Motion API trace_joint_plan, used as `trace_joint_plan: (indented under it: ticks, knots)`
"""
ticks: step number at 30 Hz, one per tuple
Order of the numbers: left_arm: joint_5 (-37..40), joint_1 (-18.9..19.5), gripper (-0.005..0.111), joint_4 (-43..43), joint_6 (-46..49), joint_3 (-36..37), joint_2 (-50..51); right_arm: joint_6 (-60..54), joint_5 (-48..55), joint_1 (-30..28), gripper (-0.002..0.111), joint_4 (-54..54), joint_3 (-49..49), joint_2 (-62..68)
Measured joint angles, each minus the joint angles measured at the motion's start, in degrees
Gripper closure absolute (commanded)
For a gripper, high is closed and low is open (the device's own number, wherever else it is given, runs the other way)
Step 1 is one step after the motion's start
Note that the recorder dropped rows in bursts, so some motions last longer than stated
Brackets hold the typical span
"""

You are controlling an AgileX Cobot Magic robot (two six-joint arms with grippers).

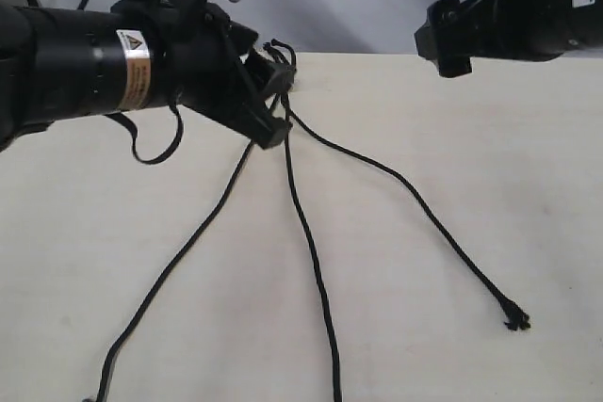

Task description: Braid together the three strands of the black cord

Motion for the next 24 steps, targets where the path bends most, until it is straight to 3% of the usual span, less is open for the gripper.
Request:
trace_joint_plan:
  ticks: [3, 4, 5, 6, 7, 8, 9, 10, 12, 17, 19, 22, 24]
  knots:
    - [10.97, -0.29, 0.066, -9.60, 8.07, -3.54, 3.84, 0.00, -2.45, 0.00, 0.019, -1.02, 2.13, -0.26]
    - [21.97, 0.09, 0.070, -23.32, 21.16, -8.91, 7.28, 0.00, -4.06, 0.00, 0.019, -1.37, 3.17, -0.26]
    - [28.73, 0.74, 0.081, -30.07, 27.04, -12.00, 8.86, 0.00, -4.89, 0.00, 0.019, -1.34, 3.50, -0.26]
    - [41.67, 3.47, 0.087, -48.70, 42.25, -20.65, 12.93, 0.00, -6.51, 0.00, 0.019, -1.74, 4.07, -0.26]
    - [47.18, 5.21, 0.097, -58.27, 49.69, -24.61, 14.86, 0.00, -7.11, 0.00, 0.019, -2.04, 4.17, -0.26]
    - [53.80, 8.09, 0.103, -75.39, 62.30, -29.94, 18.17, 0.00, -7.75, 0.00, 0.019, -2.46, 4.17, -0.26]
    - [55.56, 9.23, 0.107, -84.17, 67.19, -31.78, 19.88, 0.00, -7.85, 0.00, 0.019, -2.60, 4.17, -0.26]
    - [56.03, 9.96, 0.106, -99.31, 73.78, -33.48, 22.73, 0.00, -7.54, 0.00, 0.019, -3.70, 4.17, -0.26]
    - [53.47, 8.21, 0.106, -112.15, 81.50, -33.89, 27.24, 0.19, -6.76, -0.85, 0.019, -5.43, 4.17, -0.26]
    - [46.14, -1.17, 0.102, -113.51, 85.42, -33.98, 35.35, 4.44, -6.49, -11.24, 0.019, -5.75, 4.91, -0.26]
    - [43.25, -3.57, 0.086, -110.14, 84.76, -33.98, 35.98, 5.61, -6.49, -13.63, 0.019, -5.60, 4.91, -0.26]
    - [41.74, -4.35, 0.058, -106.86, 80.78, -33.98, 35.98, 5.85, -6.49, -13.99, 0.019, -5.36, 4.91, -0.26]
    - [41.50, -4.45, 0.046, -105.98, 78.57, -33.98, 36.18, 5.85, -6.49, -13.99, 0.019, -4.69, 4.91, -0.26]
